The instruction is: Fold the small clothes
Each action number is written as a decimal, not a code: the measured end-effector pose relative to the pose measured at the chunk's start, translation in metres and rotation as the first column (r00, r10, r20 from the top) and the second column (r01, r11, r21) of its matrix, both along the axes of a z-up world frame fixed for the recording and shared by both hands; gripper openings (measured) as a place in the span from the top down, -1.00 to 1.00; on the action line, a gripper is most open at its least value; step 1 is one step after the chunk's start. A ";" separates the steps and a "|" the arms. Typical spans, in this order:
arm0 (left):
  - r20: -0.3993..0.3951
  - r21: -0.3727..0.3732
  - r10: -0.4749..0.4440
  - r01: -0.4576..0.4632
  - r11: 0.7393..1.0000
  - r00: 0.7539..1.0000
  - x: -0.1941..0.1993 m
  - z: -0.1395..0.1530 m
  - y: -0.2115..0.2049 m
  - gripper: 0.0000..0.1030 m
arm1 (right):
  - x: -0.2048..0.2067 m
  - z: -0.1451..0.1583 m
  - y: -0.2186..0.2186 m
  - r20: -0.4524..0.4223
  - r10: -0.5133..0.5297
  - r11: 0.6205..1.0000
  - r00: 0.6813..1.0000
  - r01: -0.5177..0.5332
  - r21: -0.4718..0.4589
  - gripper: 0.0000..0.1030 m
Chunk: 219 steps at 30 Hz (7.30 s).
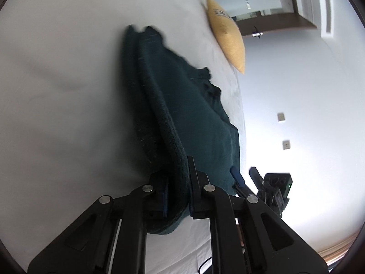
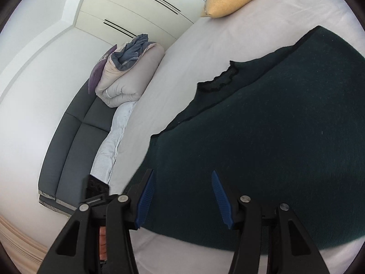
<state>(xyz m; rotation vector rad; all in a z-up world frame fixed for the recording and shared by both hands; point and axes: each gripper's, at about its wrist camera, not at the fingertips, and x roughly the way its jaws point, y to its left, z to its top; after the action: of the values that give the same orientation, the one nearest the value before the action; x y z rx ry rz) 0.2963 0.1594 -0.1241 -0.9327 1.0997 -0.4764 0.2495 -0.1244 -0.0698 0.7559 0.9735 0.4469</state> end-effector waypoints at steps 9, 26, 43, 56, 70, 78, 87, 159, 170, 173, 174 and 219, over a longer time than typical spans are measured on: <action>0.108 0.214 -0.153 0.127 0.968 0.982 0.027 0.063 -0.116 0.81 | 0.049 -0.012 -0.032 -0.042 0.029 0.981 0.999 -0.020 0.193 -0.18; 0.077 0.352 -0.283 0.239 0.905 0.956 0.025 0.043 -0.211 0.81 | 0.124 -0.032 -0.020 -0.120 0.129 0.951 0.984 -0.089 0.296 -0.09; 0.113 0.440 -0.346 0.266 0.858 0.931 0.024 0.069 -0.245 0.81 | 0.153 0.005 -0.010 -0.104 0.195 0.979 0.975 -0.201 -0.044 0.72; 0.137 0.466 -0.483 0.374 0.802 0.865 0.027 0.090 -0.339 0.81 | 0.130 0.013 -0.120 -0.156 0.127 0.963 0.980 -0.159 -0.216 0.74; 0.114 0.456 -0.508 0.409 0.790 0.854 0.038 0.073 -0.389 0.81 | 0.125 -0.004 -0.177 -0.194 0.055 0.970 0.979 -0.098 -0.221 0.74; 0.118 0.390 -0.495 0.418 0.820 0.861 0.044 0.066 -0.373 0.65 | 0.121 -0.026 -0.199 -0.239 0.024 0.986 0.971 -0.063 -0.157 0.62; 0.277 0.371 -0.404 0.290 0.882 0.872 0.023 0.119 -0.254 -0.65 | 0.082 -0.018 -0.205 -0.196 0.033 0.998 0.980 -0.043 -0.048 0.39; 0.313 0.725 -0.444 0.091 0.683 0.839 0.053 0.051 -0.272 0.34 | -0.081 -0.082 -0.238 -0.189 -0.046 0.992 0.981 0.068 0.110 0.84; 0.272 0.498 -0.441 0.267 0.825 0.855 0.029 0.046 -0.214 -0.55 | -0.101 -0.062 -0.276 -0.182 -0.108 0.991 0.977 0.120 0.057 0.47; 0.283 0.385 -0.389 0.267 0.883 0.877 0.030 0.041 -0.192 -0.55 | -0.094 -0.039 -0.275 -0.102 -0.096 0.993 0.990 0.102 0.063 0.12; 0.298 0.318 -0.346 0.249 0.915 0.889 0.034 0.043 -0.183 -0.55 | -0.086 -0.033 -0.272 -0.084 -0.087 0.993 0.993 0.093 0.066 0.06; 0.224 0.674 -0.308 0.081 0.734 0.925 -0.070 0.134 -0.091 0.36 | -0.074 0.031 0.001 0.023 0.212 0.920 0.977 -0.192 -0.341 0.53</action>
<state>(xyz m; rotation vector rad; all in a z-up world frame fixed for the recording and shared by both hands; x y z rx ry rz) 0.2260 0.0682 0.0096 -0.0973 0.9610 -0.3546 0.1754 -0.1238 -0.0390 0.3304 1.0429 0.4634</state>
